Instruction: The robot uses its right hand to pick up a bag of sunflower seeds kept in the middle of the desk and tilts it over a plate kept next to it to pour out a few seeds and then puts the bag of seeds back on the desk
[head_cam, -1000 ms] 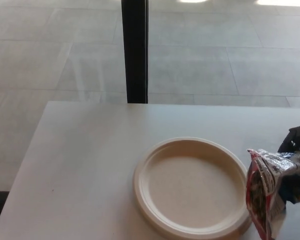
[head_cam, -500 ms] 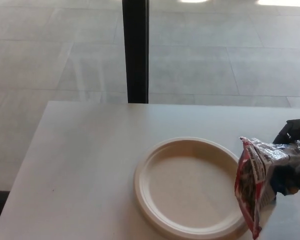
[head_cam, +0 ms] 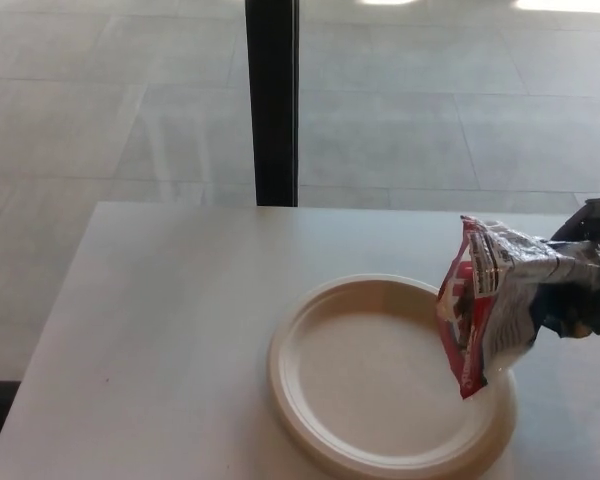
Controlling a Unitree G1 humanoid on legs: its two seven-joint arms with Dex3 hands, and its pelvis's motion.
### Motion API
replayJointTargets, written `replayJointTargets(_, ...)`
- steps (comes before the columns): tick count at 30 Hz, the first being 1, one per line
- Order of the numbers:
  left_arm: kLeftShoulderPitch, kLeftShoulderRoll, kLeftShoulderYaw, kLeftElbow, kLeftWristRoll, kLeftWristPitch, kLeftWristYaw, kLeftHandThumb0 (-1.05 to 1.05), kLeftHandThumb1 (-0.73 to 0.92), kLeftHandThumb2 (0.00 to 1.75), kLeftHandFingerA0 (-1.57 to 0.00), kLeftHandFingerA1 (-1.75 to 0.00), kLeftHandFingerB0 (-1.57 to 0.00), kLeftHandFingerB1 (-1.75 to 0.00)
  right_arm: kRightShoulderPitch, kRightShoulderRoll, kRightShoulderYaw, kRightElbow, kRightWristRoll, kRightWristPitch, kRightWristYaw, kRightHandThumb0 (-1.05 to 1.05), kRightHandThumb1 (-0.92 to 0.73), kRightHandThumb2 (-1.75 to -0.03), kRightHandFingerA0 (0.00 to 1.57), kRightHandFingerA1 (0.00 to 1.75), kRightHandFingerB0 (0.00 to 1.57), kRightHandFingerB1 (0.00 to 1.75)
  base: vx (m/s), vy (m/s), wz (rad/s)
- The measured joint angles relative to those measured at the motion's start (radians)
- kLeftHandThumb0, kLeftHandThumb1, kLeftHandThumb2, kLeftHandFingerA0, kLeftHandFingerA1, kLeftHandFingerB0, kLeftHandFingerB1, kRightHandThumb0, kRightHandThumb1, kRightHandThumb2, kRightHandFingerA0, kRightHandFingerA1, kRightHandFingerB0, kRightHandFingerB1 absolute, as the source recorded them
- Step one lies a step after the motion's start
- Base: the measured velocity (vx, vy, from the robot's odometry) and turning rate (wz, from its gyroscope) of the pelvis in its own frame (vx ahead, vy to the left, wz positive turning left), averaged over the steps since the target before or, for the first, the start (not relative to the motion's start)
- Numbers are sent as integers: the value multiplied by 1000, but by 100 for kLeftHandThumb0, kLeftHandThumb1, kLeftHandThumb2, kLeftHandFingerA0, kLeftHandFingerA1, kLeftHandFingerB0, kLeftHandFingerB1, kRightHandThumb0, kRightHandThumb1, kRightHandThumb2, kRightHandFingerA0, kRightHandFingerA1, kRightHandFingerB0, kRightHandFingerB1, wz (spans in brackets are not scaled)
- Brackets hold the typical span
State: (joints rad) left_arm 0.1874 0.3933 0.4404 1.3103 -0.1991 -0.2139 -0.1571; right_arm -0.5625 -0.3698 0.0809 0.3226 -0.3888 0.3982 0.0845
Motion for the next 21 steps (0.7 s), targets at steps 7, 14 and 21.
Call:
replayJointTargets(7,-5,1,9,-1,-2,1,-4,-92,71,84,-55,-59,-54,-47,-10,-1,32,-30,-37,15,-29,-25,-60,-91,92,175,81,97,0,0,0)
replayJointTargets(14,-6,1,10,-2,-2,1,-10,-90,70,83,-54,-58,-53,-47,-10,-1,80,-88,-81,25,-39,-26,-63,-81,94,167,69,58,0,0,0)
replayJointTargets(21,-9,7,13,-4,-3,1,-15,-85,87,66,-58,-57,-58,-42,-34,-13,115,-104,-119,25,-39,-27,-60,-88,90,175,78,136,0,0,0)
